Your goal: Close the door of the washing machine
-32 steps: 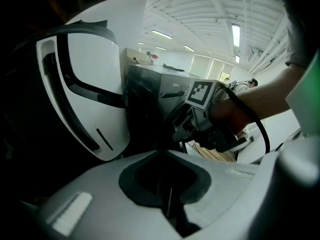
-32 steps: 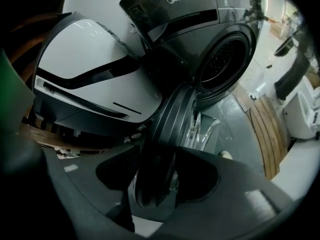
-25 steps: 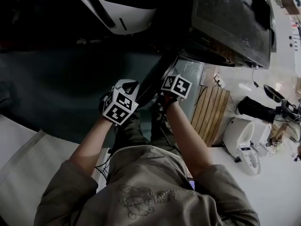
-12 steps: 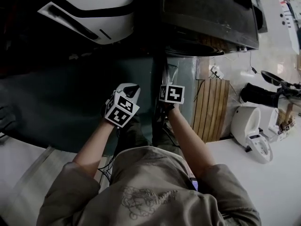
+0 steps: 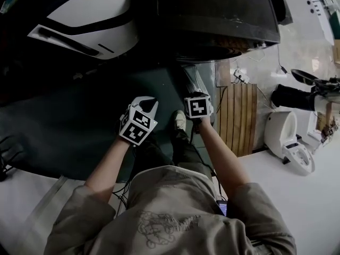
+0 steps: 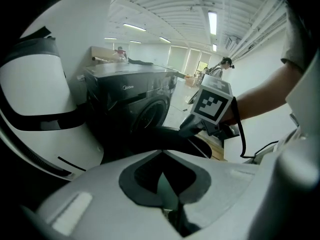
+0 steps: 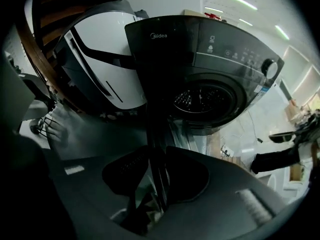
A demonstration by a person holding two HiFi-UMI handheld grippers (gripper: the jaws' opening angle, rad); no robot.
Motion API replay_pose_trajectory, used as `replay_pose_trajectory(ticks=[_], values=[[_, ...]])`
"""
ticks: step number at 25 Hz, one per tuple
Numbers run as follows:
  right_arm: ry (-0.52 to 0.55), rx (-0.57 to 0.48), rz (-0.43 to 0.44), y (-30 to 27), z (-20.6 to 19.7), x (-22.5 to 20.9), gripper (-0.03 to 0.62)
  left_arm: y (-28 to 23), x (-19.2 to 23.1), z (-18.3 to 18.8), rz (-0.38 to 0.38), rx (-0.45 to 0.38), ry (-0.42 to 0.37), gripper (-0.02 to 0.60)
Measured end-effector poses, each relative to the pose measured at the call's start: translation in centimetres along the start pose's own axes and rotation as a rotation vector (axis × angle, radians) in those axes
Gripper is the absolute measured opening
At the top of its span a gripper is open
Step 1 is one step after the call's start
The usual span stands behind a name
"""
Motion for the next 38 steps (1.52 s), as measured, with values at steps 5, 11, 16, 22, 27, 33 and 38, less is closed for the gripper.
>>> replay_pose_trajectory(ticks=[5,11,16,22,27,33,38], values=[[0.085,-0.033,-0.063,0.3,1.0,-3.3,0.144,-1.1,-0.7,1.4,0.002,-0.001,-0.009,0.0],[0.136,-0.124,-0.101,0.0,2.7,-6.3,0.16,-2.0,-1.2,3.7,-0.02,-0.027,0.016,0.0],[0.186,-0.151,-0.147,-0.1,3.9,-8.3,0.166,-2.7,-1.2,5.7,-0.001,-0.031,-0.006,0.0],[0.224,-0.178,-0.191,-0.1,5.4,-10.0,0.169,-4.0,-0.9,7.9,0.008,-0.043,0.029,0.0],[0.189,-0.216,-0.212,-0.2,6.1,-10.8,0.175,-5.3,-0.7,9.3,0.024,-0.048,0.062,0.0],[0.186,-0.228,-0.24,-0.2,7.2,-11.9,0.175,-6.2,-0.3,11.3,0.033,-0.07,0.082,0.0],[0.191,-0.246,-0.267,-0.4,8.5,-12.8,0.173,-6.2,0.3,11.2,0.056,-0.062,0.092,0.0]])
Point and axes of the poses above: the fingertips, and each gripper's own axes: y backward along the fingers, x to its left, z out of its top, the point moved 4 cm from there along y, backward along the fingers, and after that the axes turned 4 degrees about x, right-handed, at the moved point
